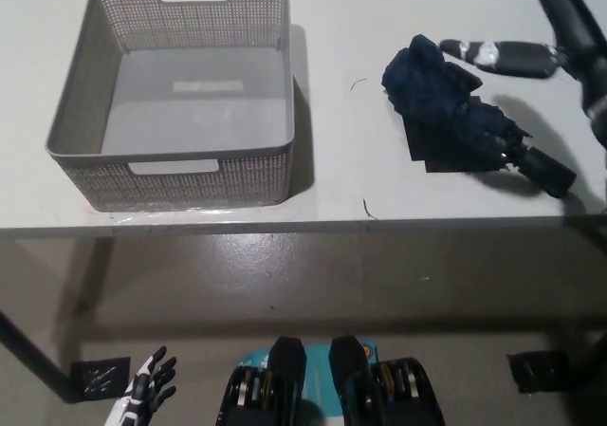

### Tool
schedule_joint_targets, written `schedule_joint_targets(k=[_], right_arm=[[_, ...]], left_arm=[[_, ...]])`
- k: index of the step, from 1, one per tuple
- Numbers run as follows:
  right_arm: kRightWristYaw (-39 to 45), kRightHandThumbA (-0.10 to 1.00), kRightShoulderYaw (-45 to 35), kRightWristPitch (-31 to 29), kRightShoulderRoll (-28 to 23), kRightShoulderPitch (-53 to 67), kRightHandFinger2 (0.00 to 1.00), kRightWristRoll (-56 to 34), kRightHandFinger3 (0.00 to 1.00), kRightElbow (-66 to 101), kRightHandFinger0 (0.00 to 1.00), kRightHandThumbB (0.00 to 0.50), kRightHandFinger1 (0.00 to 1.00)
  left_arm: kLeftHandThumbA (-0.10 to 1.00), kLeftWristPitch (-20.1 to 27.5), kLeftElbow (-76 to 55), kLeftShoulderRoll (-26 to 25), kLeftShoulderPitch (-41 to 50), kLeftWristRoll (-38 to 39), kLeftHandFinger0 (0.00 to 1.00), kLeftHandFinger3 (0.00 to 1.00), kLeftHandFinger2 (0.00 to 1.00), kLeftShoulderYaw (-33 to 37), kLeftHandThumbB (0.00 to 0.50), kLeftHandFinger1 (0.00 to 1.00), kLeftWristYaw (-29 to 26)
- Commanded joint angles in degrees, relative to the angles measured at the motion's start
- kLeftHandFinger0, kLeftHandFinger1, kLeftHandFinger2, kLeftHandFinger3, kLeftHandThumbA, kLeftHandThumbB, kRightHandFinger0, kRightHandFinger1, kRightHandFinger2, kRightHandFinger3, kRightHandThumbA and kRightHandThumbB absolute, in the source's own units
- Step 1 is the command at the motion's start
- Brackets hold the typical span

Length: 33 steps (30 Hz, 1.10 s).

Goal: Use the right hand to pick up a umbrella on the right side and place it into a container on the lft side

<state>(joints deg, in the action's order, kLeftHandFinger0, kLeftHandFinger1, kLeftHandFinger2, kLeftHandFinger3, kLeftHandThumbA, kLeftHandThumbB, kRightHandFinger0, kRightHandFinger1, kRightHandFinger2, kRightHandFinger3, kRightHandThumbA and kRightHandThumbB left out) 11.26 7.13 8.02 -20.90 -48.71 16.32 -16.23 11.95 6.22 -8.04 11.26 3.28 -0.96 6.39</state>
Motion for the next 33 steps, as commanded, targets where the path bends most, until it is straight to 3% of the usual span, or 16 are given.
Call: schedule_joint_targets(k=[1,5,9,12,14,17,27,28,30,31,32,33], right_arm=[[0.46,0.97,6.42,3.26,0.45,-18.42,1.00,7.24,1.00,-25.94,1.00,0.480,1.00],[-1.43,1.00,10.21,2.00,2.87,-22.54,1.00,8.76,1.00,-38.76,1.00,0.465,1.00],[-3.03,0.98,12.52,0.42,5.19,-24.55,1.00,8.62,1.00,-49.59,1.00,0.472,1.00],[-5.07,0.92,13.66,-0.79,6.51,-24.18,1.00,8.28,1.00,-55.90,1.00,0.449,1.00],[-5.78,0.89,13.68,-0.97,6.81,-23.78,1.00,7.25,1.00,-58.82,1.00,0.450,1.00],[-7.00,0.91,16.10,-1.73,6.92,-21.32,1.00,8.63,1.00,-62.22,1.00,0.498,1.00],[-7.62,0.79,20.90,0.01,6.23,-13.47,1.00,9.90,1.00,-66.54,1.00,0.485,1.00],[-8.20,0.69,20.71,0.17,6.32,-13.04,1.00,9.60,1.00,-66.59,1.00,0.470,1.00],[-11.86,0.43,22.01,-0.40,6.52,-11.70,1.00,10.71,1.00,-66.67,1.00,0.351,1.00],[-12.78,0.36,22.34,-0.72,6.51,-11.44,1.00,10.90,1.00,-66.66,1.00,0.351,1.00],[-18.97,-0.06,23.43,-2.52,6.61,-10.03,0.55,12.07,0.94,-66.42,0.36,0.271,0.43],[-21.68,-0.09,23.78,-3.23,6.69,-9.45,0.45,12.46,0.86,-66.35,0.25,0.257,0.32]], left_arm=[[1.00,5.22,-1.89,-0.72,1.15,0.41,1.00,1.00,1.00,-0.05,0.189,1.00,1.02],[1.00,5.05,-2.26,-0.61,1.39,-0.10,1.00,1.00,1.00,0.15,0.195,1.00,0.83],[1.00,5.46,-2.07,-0.42,1.46,0.02,1.00,1.00,1.00,0.29,0.197,1.00,0.94],[1.00,5.87,-1.97,-0.50,1.59,-0.30,1.00,1.00,1.00,0.20,0.198,1.00,0.75],[1.00,6.06,-1.63,-0.45,1.30,-0.14,1.00,1.00,1.00,0.21,0.202,1.00,0.82],[1.00,6.22,-1.36,-0.56,1.14,0.03,1.00,1.00,1.00,0.40,0.205,1.00,1.17],[1.00,6.60,-1.47,-0.81,1.85,1.86,1.00,1.00,1.00,0.90,0.227,1.00,3.01],[1.00,6.61,-1.57,-0.82,1.94,1.72,1.00,1.00,1.00,0.93,0.230,1.00,3.07],[1.00,6.81,-1.43,-0.85,1.99,1.55,1.00,1.00,1.00,1.03,0.246,1.00,3.21],[1.00,6.94,-1.32,-0.88,1.92,1.40,1.00,1.00,1.00,1.04,0.248,1.00,3.21],[1.00,6.84,-1.52,-0.87,2.00,1.79,1.00,1.00,1.00,0.99,0.256,1.00,3.40],[1.00,6.77,-1.67,-0.91,2.00,1.93,1.00,1.00,1.00,0.94,0.257,1.00,3.49]])
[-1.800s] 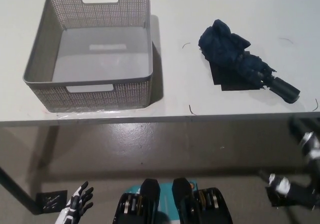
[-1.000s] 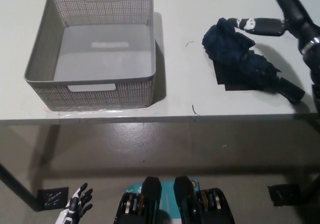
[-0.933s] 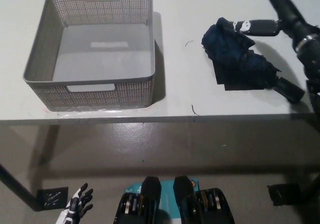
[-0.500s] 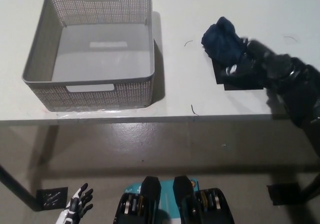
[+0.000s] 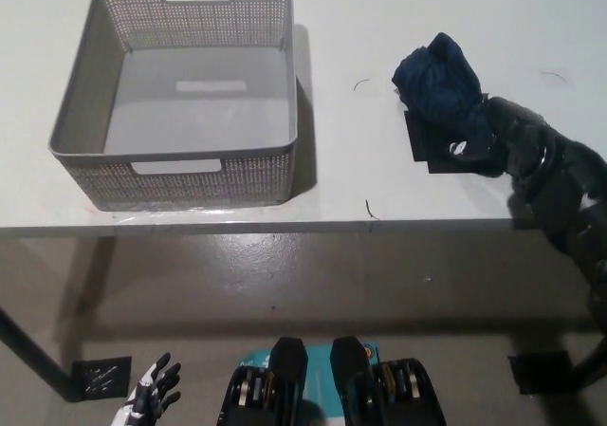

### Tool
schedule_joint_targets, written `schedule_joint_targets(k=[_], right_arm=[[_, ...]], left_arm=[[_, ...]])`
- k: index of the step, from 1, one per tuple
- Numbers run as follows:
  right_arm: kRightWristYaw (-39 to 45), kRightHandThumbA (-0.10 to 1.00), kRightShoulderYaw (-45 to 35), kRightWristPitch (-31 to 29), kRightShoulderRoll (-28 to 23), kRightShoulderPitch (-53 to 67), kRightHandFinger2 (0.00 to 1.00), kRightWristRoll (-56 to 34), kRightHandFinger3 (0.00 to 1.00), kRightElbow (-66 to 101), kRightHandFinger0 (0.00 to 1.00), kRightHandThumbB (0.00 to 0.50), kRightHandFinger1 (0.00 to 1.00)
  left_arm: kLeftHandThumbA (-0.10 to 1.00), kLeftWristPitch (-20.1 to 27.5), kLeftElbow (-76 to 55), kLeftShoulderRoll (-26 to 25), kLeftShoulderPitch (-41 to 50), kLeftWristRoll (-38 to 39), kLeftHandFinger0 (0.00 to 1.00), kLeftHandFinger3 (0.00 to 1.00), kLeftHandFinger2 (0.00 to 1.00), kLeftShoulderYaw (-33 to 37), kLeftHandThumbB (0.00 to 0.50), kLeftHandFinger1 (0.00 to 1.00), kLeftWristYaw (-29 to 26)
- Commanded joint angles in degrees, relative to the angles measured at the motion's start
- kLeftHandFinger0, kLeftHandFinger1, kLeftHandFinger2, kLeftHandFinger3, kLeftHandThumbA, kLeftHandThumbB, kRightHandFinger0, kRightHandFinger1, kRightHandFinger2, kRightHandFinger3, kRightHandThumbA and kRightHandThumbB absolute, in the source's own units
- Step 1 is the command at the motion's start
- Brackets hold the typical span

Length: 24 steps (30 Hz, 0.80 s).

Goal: Use the right hand to pick up a umbrella on the right side and place it into a container on the lft side

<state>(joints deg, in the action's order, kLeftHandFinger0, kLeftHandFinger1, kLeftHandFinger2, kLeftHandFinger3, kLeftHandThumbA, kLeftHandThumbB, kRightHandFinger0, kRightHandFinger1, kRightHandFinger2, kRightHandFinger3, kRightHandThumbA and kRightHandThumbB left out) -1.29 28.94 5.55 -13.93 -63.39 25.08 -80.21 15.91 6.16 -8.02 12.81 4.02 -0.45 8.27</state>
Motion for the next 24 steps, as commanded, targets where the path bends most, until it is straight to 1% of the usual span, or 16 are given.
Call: schedule_joint_targets(k=[1,2,3,5,7,8,9,10,11,12,15,18,19,20,23,24], right_arm=[[-12.73,-0.10,1.01,-2.57,-0.13,5.86,0.30,2.64,0.53,-2.12,0.12,0.198,0.19],[-13.90,-0.10,0.68,-3.21,-0.01,6.00,0.28,2.32,0.47,-2.08,0.10,0.187,0.17],[-15.41,-0.10,0.31,-4.54,0.01,6.19,0.20,1.99,0.37,-2.03,0.00,0.176,0.06],[-17.50,-0.10,-0.39,-6.17,0.11,6.22,0.17,1.48,0.33,-1.98,0.00,0.168,0.02],[-19.27,-0.10,-1.15,-7.82,0.10,6.08,0.27,0.94,0.42,-1.88,0.00,0.176,0.01],[-20.48,-0.10,-1.90,-9.56,-0.02,5.73,0.36,0.33,0.55,-1.72,0.00,0.184,0.00],[-21.64,-0.10,-2.33,-10.37,0.10,5.12,0.50,0.18,0.69,-1.63,0.00,0.183,0.04],[-22.58,-0.10,-2.71,-10.98,0.28,4.34,0.60,0.05,0.76,-1.46,0.00,0.179,0.05],[-22.90,-0.10,-3.09,-11.39,0.42,3.90,0.64,0.00,0.79,-1.39,0.00,0.178,0.07],[-23.20,-0.10,-3.81,-12.54,0.63,2.75,0.75,-0.34,0.81,-1.10,0.00,0.195,0.13],[-23.17,-0.10,-4.77,-15.06,1.06,0.41,0.77,-0.55,0.75,-0.42,0.00,0.192,0.19],[-23.32,-0.10,-5.03,-15.44,1.91,-2.29,0.85,-0.06,0.80,0.37,0.00,0.168,0.27],[-23.38,-0.10,-5.31,-17.84,2.04,-3.17,0.89,-0.21,0.87,1.01,0.00,0.172,0.33],[-23.27,-0.10,-5.09,-17.60,2.50,-4.85,0.90,0.29,0.85,2.14,0.00,0.158,0.37],[-24.25,-0.10,-4.30,-19.19,2.96,-7.64,0.79,1.50,0.78,3.08,0.00,0.143,0.31],[-23.82,-0.10,-3.92,-19.81,3.45,-9.53,0.80,2.01,0.81,3.95,0.00,0.171,0.31]], left_arm=[[1.00,3.21,-1.53,-1.01,0.08,1.07,1.00,1.00,1.00,0.27,0.269,1.00,1.59],[1.00,3.39,-1.52,-1.10,-0.05,1.10,1.00,1.00,1.00,0.18,0.269,1.00,1.66],[1.00,3.34,-1.58,-1.14,-0.20,1.10,1.00,1.00,1.00,0.06,0.271,1.00,1.64],[1.00,2.82,-1.61,-1.18,-0.35,1.80,1.00,1.00,1.00,-0.13,0.286,1.00,1.90],[1.00,2.40,-1.56,-1.24,-0.49,2.88,1.00,1.00,1.00,-0.22,0.273,1.00,2.52],[1.00,2.37,-1.40,-1.24,-0.81,2.76,1.00,1.00,1.00,-0.25,0.266,1.00,2.51],[1.00,2.25,-1.27,-1.23,-0.92,2.95,1.00,1.00,1.00,-0.34,0.264,1.00,2.56],[1.00,2.20,-1.11,-1.19,-0.95,3.16,1.00,1.00,1.00,-0.39,0.271,1.00,2.62],[1.00,2.19,-1.02,-1.21,-0.96,3.22,1.00,1.00,1.00,-0.42,0.272,1.00,2.70],[1.00,2.12,-1.04,-1.21,-0.90,3.36,1.00,1.00,1.00,-0.45,0.269,1.00,2.85],[1.00,2.05,-0.96,-1.25,-0.87,3.23,1.00,1.00,1.00,-0.51,0.267,1.00,2.94],[1.00,2.01,-1.04,-1.33,-0.63,3.55,1.00,1.00,1.00,-0.58,0.265,1.00,3.17],[1.00,2.03,-1.06,-1.42,-0.44,3.64,1.00,1.00,1.00,-0.51,0.268,1.00,3.38],[1.00,1.94,-1.26,-1.48,-0.26,3.31,1.00,1.00,1.00,-0.48,0.267,1.00,3.31],[1.00,2.53,-1.06,-1.68,-0.48,2.58,1.00,1.00,1.00,-0.27,0.250,1.00,3.37],[1.00,2.02,-1.21,-1.56,-0.70,2.59,1.00,1.00,1.00,-0.36,0.257,1.00,3.17]])
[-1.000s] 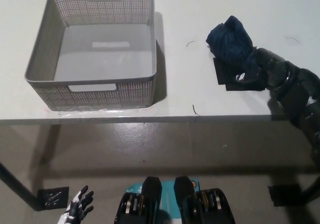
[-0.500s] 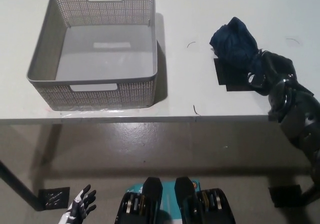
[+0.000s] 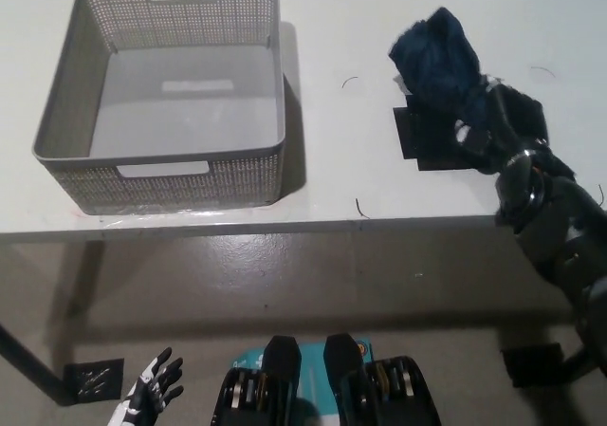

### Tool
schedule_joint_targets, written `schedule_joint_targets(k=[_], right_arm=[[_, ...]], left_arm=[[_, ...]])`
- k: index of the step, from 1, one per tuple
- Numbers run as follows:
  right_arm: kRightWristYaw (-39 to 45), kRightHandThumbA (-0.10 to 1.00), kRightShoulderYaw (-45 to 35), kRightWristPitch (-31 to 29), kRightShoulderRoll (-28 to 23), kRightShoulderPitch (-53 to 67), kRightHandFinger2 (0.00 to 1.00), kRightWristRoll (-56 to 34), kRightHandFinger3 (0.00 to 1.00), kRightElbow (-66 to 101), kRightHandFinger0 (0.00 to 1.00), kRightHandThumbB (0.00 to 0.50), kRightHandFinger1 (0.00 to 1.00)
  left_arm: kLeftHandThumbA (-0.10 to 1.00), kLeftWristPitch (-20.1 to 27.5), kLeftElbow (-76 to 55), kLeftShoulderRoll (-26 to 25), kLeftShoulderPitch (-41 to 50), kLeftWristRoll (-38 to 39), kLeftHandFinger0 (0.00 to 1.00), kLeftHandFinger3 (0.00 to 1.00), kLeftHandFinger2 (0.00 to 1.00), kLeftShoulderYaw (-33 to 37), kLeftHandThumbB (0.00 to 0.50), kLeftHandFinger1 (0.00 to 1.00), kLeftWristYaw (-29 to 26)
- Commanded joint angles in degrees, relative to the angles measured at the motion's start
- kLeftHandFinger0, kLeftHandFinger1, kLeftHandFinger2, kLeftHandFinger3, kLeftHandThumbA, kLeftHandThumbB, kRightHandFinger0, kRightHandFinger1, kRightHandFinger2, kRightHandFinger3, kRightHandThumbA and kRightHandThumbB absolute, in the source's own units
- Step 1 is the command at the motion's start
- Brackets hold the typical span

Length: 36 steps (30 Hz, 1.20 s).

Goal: Use the right hand to pick up a umbrella on the right side and place it into a container on the lft side

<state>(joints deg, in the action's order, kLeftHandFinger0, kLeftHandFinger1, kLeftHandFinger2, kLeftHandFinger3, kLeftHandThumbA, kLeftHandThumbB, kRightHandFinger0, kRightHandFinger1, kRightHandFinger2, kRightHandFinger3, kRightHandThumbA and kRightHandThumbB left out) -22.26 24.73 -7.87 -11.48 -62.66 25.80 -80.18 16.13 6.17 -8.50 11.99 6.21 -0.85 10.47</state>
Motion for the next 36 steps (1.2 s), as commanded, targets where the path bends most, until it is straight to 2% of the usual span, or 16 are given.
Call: schedule_joint_targets(k=[1,3,7,9,11,14,15,21,23,24,25,28,30,32,35,36], right_arm=[[-2.35,-0.10,0.48,-6.50,1.51,-11.62,0.82,1.54,0.83,4.54,0.00,0.194,0.33],[-1.93,-0.10,1.20,-6.23,2.15,-13.17,0.77,2.47,0.78,5.35,0.00,0.223,0.32],[-2.33,-0.10,1.88,-6.37,4.17,-16.11,0.56,3.82,0.56,8.98,0.00,0.250,0.11],[-0.89,-0.10,2.13,-4.93,5.47,-17.72,0.57,4.32,0.57,11.88,0.00,0.208,0.07],[0.39,-0.10,2.09,-3.62,6.40,-18.78,0.54,4.43,0.37,13.96,0.00,0.193,0.01],[1.43,-0.10,2.47,-2.57,8.00,-20.10,0.72,5.05,0.47,16.92,0.00,0.214,0.07],[1.81,-0.10,2.80,-1.92,8.69,-20.60,0.79,5.46,0.59,17.61,0.00,0.221,0.17],[2.72,-0.10,3.01,1.11,14.93,-24.01,0.75,5.74,0.63,17.06,0.00,0.211,0.22],[3.56,-0.10,2.67,1.81,15.96,-24.29,0.84,5.59,0.73,17.13,0.02,0.202,0.31],[3.16,-0.10,2.68,0.93,17.45,-24.97,0.78,5.47,0.69,15.88,0.00,0.160,0.23],[3.18,-0.10,2.95,0.58,18.71,-25.35,0.78,5.62,0.70,15.14,0.00,0.179,0.24],[3.60,-0.10,3.69,0.70,22.05,-26.30,0.54,6.16,0.55,13.01,0.01,0.228,0.21],[2.43,-0.10,4.06,0.87,23.85,-26.56,0.27,6.59,0.26,11.47,0.00,0.248,0.01],[1.00,-0.10,4.92,0.42,26.54,-26.44,0.29,7.19,0.28,8.49,0.00,0.254,0.00],[0.13,-0.10,6.15,0.01,29.01,-25.59,0.65,7.90,0.58,4.29,0.03,0.248,0.10],[0.15,-0.10,6.21,-0.07,29.24,-25.48,0.61,7.84,0.56,3.79,0.03,0.249,0.11]], left_arm=[[1.00,1.59,-1.26,-1.08,-0.02,0.50,1.00,1.00,1.00,-0.05,0.257,1.00,0.92],[1.00,1.39,-1.34,-1.26,-0.08,0.80,1.00,1.00,1.00,-0.08,0.247,1.00,1.16],[1.00,1.65,-1.19,-1.50,0.14,1.09,1.00,1.00,1.00,-0.07,0.243,1.00,1.51],[1.00,1.72,-0.96,-1.42,0.21,1.23,1.00,1.00,1.00,-0.08,0.236,1.00,1.54],[1.00,1.57,-1.15,-1.35,0.29,1.29,1.00,1.00,1.00,-0.14,0.231,1.00,1.51],[1.00,1.65,-1.30,-1.44,0.44,0.32,1.00,1.00,1.00,-0.18,0.240,1.00,1.16],[1.00,1.57,-1.48,-1.41,0.57,-0.13,1.00,1.00,1.00,-0.10,0.247,1.00,1.01],[1.00,1.42,-1.57,-1.26,1.48,0.86,1.00,1.00,1.00,0.19,0.253,1.00,1.92],[1.00,1.64,-1.50,-1.24,1.52,0.38,1.00,1.00,1.00,0.34,0.244,1.00,1.86],[1.00,1.76,-1.47,-1.31,1.47,0.13,1.00,1.00,1.00,0.46,0.241,1.00,1.89],[1.00,1.79,-1.39,-1.27,1.48,0.28,1.00,1.00,1.00,0.48,0.232,1.00,1.95],[1.00,1.21,-1.44,-1.21,1.55,1.48,1.00,1.00,1.00,0.56,0.247,1.00,2.53],[1.00,1.54,-1.11,-1.20,1.45,1.79,1.00,1.00,1.00,0.65,0.249,1.00,2.88],[1.00,1.29,-1.54,-1.08,1.72,1.28,1.00,1.00,1.00,0.77,0.256,1.00,2.84],[1.00,1.67,-1.86,-1.04,1.75,-0.18,1.00,1.00,1.00,0.77,0.247,1.00,2.25],[1.00,1.74,-1.92,-1.05,1.72,-0.38,1.00,1.00,1.00,0.79,0.246,1.00,2.19]])
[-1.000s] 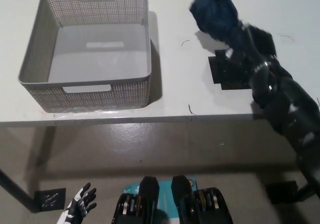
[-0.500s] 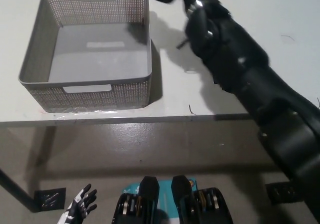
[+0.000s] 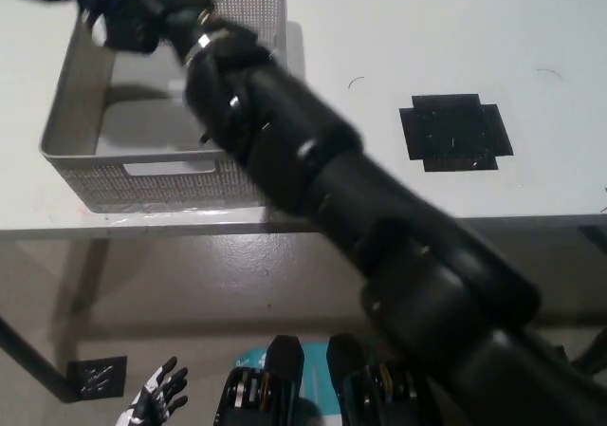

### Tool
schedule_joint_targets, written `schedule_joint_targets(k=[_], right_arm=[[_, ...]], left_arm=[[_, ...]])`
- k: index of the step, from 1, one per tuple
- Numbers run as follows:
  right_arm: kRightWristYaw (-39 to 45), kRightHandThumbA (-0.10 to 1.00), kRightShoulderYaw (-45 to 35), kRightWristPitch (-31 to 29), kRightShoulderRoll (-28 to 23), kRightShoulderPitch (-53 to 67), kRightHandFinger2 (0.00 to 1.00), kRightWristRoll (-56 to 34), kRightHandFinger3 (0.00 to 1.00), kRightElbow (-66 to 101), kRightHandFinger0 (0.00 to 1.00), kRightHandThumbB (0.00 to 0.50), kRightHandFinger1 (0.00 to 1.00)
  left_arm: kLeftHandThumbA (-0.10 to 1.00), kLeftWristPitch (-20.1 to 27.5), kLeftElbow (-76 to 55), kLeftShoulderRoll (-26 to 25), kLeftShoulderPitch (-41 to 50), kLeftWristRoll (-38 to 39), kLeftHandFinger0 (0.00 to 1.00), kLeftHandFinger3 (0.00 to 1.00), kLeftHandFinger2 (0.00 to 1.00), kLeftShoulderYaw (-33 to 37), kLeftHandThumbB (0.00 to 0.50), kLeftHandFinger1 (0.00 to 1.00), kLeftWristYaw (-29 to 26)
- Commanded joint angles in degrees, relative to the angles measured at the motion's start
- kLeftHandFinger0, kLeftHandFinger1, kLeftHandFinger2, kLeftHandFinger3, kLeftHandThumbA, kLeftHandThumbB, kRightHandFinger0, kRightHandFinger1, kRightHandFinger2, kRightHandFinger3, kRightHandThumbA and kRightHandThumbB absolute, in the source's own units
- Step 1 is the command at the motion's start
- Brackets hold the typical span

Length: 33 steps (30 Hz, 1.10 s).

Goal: Use the right hand to pick up a umbrella on the right side and place it into a container on the lft side

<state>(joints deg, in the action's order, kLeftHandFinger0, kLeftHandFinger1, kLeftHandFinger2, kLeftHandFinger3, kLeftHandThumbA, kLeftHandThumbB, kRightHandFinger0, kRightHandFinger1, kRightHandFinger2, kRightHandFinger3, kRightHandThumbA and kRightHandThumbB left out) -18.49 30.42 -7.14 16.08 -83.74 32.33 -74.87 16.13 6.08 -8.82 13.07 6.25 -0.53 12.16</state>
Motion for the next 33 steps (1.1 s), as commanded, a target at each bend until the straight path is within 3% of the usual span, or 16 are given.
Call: schedule_joint_targets(k=[1,2,3,4,5,6,7,8,9,10,12,21,25,33], right_arm=[[-3.64,-0.10,0.64,-1.00,2.02,-4.01,0.51,1.29,0.47,-2.26,0.00,0.258,0.05],[-4.13,-0.10,0.73,-1.43,2.31,-3.28,0.45,1.30,0.41,-3.03,0.00,0.269,0.00],[-3.08,-0.10,0.43,-0.51,2.85,-2.64,0.54,0.86,0.49,-3.82,0.06,0.275,0.10],[-3.07,-0.10,0.40,-0.56,2.96,-2.17,0.43,0.82,0.39,-4.15,0.02,0.272,0.06],[-2.94,-0.10,0.69,-0.21,3.29,-0.82,0.44,1.06,0.44,-4.97,0.00,0.266,0.04],[-1.71,-0.10,0.65,0.90,3.44,-0.33,0.52,0.95,0.55,-5.39,0.05,0.227,0.12],[-0.01,-0.10,0.44,2.19,3.51,-0.10,0.48,0.64,0.56,-5.73,0.06,0.228,0.13],[4.37,0.20,0.60,4.46,3.49,-0.09,0.91,0.54,0.96,-6.25,0.42,0.214,0.55],[7.73,0.34,0.05,5.59,3.38,0.41,1.00,-0.23,1.00,-6.53,0.59,0.270,0.76],[11.44,0.55,-0.10,6.19,2.95,1.23,1.00,-0.64,1.00,-6.73,0.98,0.333,1.00],[13.23,0.61,-0.54,6.59,2.12,2.55,1.00,-1.07,1.00,-6.64,1.00,0.360,1.00],[15.15,0.88,-0.08,8.30,-1.00,2.99,1.00,-0.22,1.00,-5.79,1.00,0.343,1.00],[13.47,1.00,-0.38,6.79,-2.13,2.39,1.00,-0.28,1.00,-4.71,1.00,0.400,1.00],[12.91,1.00,-8.47,1.35,-8.35,1.47,1.00,-5.94,1.00,7.95,1.00,0.456,1.00]], left_arm=[[1.00,1.49,-2.07,-0.69,0.51,-0.51,1.00,1.00,1.00,0.48,0.240,1.00,0.44],[1.00,1.34,-2.05,-0.77,0.28,-0.36,1.00,1.00,1.00,0.56,0.240,1.00,0.67],[1.00,0.77,-1.95,-0.68,0.10,1.03,1.00,1.00,1.00,0.51,0.242,1.00,1.22],[1.00,0.82,-1.90,-0.70,0.08,0.99,1.00,1.00,1.00,0.55,0.237,1.00,1.28],[1.00,0.99,-1.95,-0.82,0.19,0.67,1.00,1.00,1.00,0.66,0.236,1.00,1.38],[1.00,0.92,-2.14,-0.91,0.27,0.63,1.00,1.00,1.00,0.70,0.231,1.00,1.50],[1.00,0.83,-2.33,-0.97,0.29,0.60,1.00,1.00,1.00,0.76,0.230,1.00,1.58],[1.00,0.78,-2.49,-1.00,0.24,0.57,1.00,1.00,1.00,0.85,0.239,1.00,1.69],[1.00,0.57,-2.77,-1.06,0.23,0.53,1.00,1.00,1.00,0.98,0.246,1.00,1.81],[1.00,0.68,-3.02,-1.30,0.27,0.06,1.00,1.00,1.00,1.14,0.254,1.00,1.89],[1.00,0.73,-3.50,-1.56,-0.04,-0.33,1.00,1.00,1.00,1.30,0.248,1.00,1.98],[1.00,1.03,-3.21,-1.40,-0.64,-0.67,1.00,1.00,1.00,1.50,0.201,1.00,1.53],[1.00,0.99,-3.25,-1.62,-0.60,-1.32,1.00,1.00,1.00,1.56,0.196,1.00,1.29],[1.00,0.34,-3.34,-1.33,0.04,0.18,1.00,1.00,1.00,1.41,0.229,1.00,1.57]])
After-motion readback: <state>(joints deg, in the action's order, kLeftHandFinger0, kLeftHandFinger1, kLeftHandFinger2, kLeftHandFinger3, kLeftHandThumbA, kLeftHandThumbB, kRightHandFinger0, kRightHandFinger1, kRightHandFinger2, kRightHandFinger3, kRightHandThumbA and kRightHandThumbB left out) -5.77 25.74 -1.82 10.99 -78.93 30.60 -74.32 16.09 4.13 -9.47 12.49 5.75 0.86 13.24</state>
